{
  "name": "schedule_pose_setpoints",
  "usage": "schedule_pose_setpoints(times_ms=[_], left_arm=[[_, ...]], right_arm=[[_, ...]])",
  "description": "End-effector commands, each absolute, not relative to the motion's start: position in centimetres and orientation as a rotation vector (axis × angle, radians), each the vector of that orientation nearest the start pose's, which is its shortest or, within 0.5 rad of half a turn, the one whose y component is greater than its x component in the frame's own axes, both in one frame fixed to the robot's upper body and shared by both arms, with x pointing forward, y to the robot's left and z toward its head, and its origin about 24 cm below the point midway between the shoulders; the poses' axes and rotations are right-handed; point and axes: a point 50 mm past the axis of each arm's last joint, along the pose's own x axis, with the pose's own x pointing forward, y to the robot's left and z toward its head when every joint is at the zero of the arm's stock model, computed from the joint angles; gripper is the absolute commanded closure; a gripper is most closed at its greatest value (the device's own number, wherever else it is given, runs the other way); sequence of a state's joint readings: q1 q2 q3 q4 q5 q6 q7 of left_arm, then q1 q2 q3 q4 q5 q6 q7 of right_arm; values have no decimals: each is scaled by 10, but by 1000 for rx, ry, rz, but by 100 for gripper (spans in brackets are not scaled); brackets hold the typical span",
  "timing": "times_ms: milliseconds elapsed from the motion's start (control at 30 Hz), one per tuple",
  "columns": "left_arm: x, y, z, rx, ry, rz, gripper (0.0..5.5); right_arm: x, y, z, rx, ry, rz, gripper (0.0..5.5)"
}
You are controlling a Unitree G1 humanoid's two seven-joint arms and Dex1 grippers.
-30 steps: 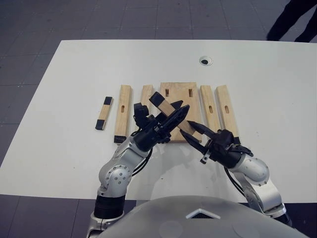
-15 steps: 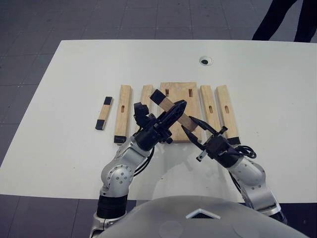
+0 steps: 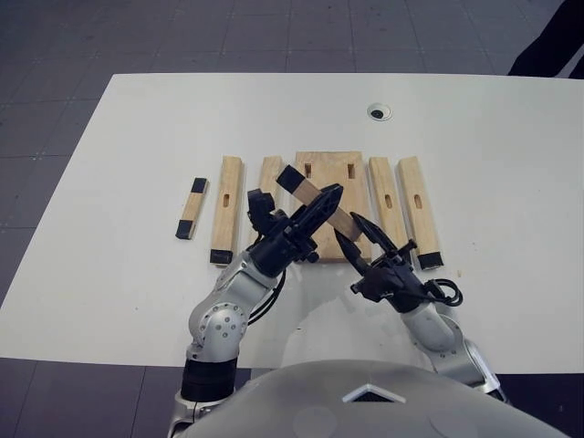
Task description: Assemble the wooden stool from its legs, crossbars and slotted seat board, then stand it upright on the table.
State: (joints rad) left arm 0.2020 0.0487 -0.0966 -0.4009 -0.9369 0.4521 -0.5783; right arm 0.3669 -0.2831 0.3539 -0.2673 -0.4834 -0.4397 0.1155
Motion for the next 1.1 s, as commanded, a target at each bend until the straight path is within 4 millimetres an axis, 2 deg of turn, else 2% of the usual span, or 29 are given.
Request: schedule_pose_setpoints(times_ms=[33,167,233,333,433,500,600,667,800,933,1100], left_arm=[[195,99,88,-896,-27,-871,507],[195,98,87,-886,-25,-867,507],[197,103,87,-834,-39,-836,507],[208,120,91,-621,-106,-678,507],[223,149,101,-255,-175,-381,507],[228,166,102,-57,-163,-199,507],[232,184,93,132,-103,-17,507],[237,194,87,194,-76,48,507],[242,211,80,215,-13,110,507],[247,209,66,82,68,66,507],[255,205,67,-39,97,0,507]], right_arm=[[154,-100,50,-528,-287,597,292],[153,-99,52,-473,-270,613,221],[154,-101,53,-466,-262,605,217],[160,-108,54,-465,-231,577,217],[167,-117,55,-455,-197,529,217],[170,-121,57,-453,-190,498,217],[172,-123,58,-456,-186,473,217],[171,-122,59,-455,-184,465,217],[168,-121,57,-454,-176,448,217],[167,-118,57,-457,-176,448,217],[167,-119,50,-488,-146,433,217]])
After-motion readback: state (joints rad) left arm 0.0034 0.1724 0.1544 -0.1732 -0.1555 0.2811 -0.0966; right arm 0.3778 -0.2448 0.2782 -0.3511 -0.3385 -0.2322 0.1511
